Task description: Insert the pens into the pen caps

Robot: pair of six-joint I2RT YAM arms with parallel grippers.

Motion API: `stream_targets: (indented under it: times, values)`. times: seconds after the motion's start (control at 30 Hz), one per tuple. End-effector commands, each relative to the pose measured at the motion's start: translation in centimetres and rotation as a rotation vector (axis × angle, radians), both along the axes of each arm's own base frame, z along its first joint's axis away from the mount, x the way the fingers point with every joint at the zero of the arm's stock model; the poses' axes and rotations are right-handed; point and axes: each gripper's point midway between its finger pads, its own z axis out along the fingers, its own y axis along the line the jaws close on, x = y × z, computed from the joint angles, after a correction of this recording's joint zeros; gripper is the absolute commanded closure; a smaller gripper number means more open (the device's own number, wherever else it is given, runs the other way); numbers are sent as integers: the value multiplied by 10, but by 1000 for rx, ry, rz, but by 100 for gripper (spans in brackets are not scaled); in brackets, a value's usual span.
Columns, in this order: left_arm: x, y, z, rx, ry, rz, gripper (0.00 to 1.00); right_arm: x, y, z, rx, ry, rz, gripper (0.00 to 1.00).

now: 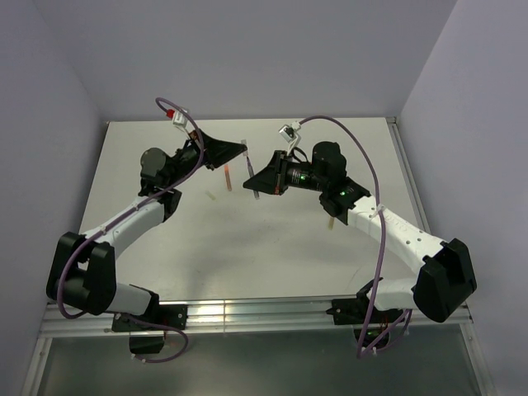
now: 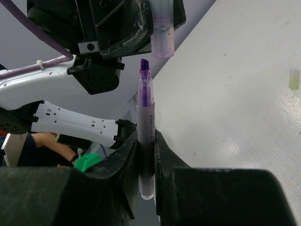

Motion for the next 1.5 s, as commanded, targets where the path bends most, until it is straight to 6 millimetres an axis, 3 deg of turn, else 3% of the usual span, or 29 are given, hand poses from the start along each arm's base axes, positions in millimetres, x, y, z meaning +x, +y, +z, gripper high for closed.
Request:
stream_targets:
  times: [0.0,1.47]
  values:
    - [-12,-2,25,-21,-95,-27,100,2,4,32,55,-90,7,100]
    - [-16,2,32,-22,-93,-2,100,-5,7,23,30,-82,8,100]
